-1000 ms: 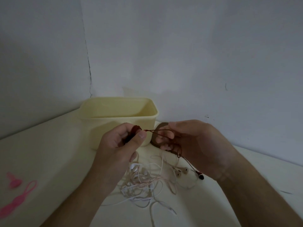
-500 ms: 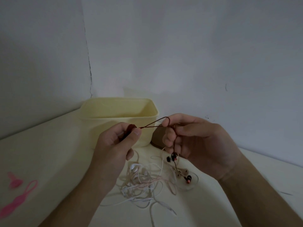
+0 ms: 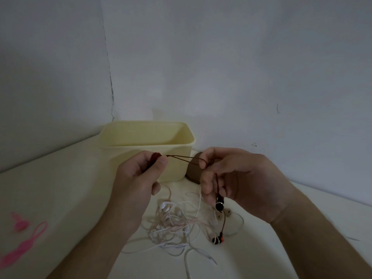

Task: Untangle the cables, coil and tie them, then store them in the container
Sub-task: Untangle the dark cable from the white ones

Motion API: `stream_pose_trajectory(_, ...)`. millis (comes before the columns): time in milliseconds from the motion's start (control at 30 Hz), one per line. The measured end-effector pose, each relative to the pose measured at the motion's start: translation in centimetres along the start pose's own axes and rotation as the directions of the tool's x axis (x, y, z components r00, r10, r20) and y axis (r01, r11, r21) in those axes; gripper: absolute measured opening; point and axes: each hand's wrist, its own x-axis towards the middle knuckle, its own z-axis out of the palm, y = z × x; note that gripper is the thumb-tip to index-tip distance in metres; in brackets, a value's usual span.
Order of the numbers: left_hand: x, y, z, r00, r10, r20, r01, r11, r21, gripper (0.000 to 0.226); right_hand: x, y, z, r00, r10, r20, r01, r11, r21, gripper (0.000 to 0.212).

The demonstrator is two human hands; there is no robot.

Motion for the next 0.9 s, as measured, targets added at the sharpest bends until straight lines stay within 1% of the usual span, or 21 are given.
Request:
stream_pose_trajectory(33,0.0,0.0,0.0,1.0,0.003,-0.005,-0.003,1.0,-0.006,0.019,0.0,0.0,0.1,0.998,-0.008,-0.058,0.003,0.996,-0.084,0.017)
stream_pose_trajectory(100,0.1,0.1,-0.1,1.0,0.014,-0.003,-0.014,1.0,-0.02,0.019,0.0,0.2,0.0,0.985,-0.068,-0.161,0.026,0.969,-0.248,0.017)
stream_pose_trajectory(133,0.1,0.1,-0.1,1.0,0.021,0.001,-0.021,0.999,-0.024,0.019,0.1,0.3,-0.1,0.975,-0.111,-0.193,0.054,0.958,-0.281,0.016)
stream_pose_trajectory(167,0.1,0.1,-0.1,1.0,0.027,0.002,-0.027,0.999,-0.025,0.018,0.1,0.3,-0.1,0.966,-0.156,-0.206,0.097,0.958,-0.271,0.012)
stream_pose_trajectory(200,0.1,0.1,0.0,1.0,0.031,0.001,-0.031,0.999,-0.02,0.017,0.0,0.1,0.0,0.961,-0.194,-0.199,0.145,0.961,-0.235,0.007)
stream_pose_trajectory(233,0.1,0.0,0.0,0.999,0.034,-0.002,-0.034,0.999,-0.012,0.017,0.0,0.0,0.0,0.958,-0.225,-0.179,0.192,0.964,-0.184,0.006)
stream_pose_trajectory(300,0.1,0.0,0.1,0.999,0.037,-0.007,-0.037,0.999,0.005,0.018,-0.2,-0.2,-0.1,0.959,-0.254,-0.126,0.252,0.967,-0.03,0.015)
stream_pose_trajectory(367,0.1,0.0,0.0,0.999,0.037,-0.014,-0.037,0.999,0.015,0.018,-0.2,-0.3,-0.4,0.965,-0.247,-0.089,0.258,0.956,0.141,0.017)
stream_pose_trajectory(467,0.1,-0.1,0.0,0.999,0.04,-0.02,-0.039,0.999,0.026,0.019,-0.3,-0.2,-0.9,0.968,-0.216,-0.13,0.246,0.92,0.305,0.021)
stream_pose_trajectory(533,0.1,-0.2,0.1,0.999,0.038,-0.021,-0.038,0.999,0.033,0.019,-0.5,-0.3,-1.0,0.965,-0.21,-0.157,0.254,0.895,0.367,0.017)
stream_pose_trajectory(633,0.2,-0.3,0.0,0.999,0.029,-0.031,-0.028,0.999,0.036,0.018,-0.7,-0.5,-1.1,0.961,-0.222,-0.163,0.268,0.893,0.362,0.036)
stream_pose_trajectory(700,0.2,-0.3,-0.1,0.999,0.024,-0.03,-0.023,0.999,0.04,0.018,-0.7,-0.4,-1.2,0.968,-0.223,-0.117,0.25,0.907,0.338,0.046)
stream_pose_trajectory(767,0.1,-0.3,0.0,1.0,0.019,-0.024,-0.018,0.999,0.045,0.018,-0.5,-0.2,-1.5,0.973,-0.232,0.016,0.215,0.926,0.311,0.057)
stream_pose_trajectory(833,0.1,-0.3,0.1,1.0,0.014,-0.018,-0.013,0.999,0.049,0.018,-0.3,-0.1,-1.7,0.959,-0.236,0.158,0.182,0.938,0.297,0.065)
stream_pose_trajectory(900,0.1,-0.3,0.1,1.0,0.004,-0.018,-0.003,0.999,0.05,0.018,-0.2,-0.1,-1.6,0.943,-0.234,0.236,0.161,0.943,0.29,0.067)
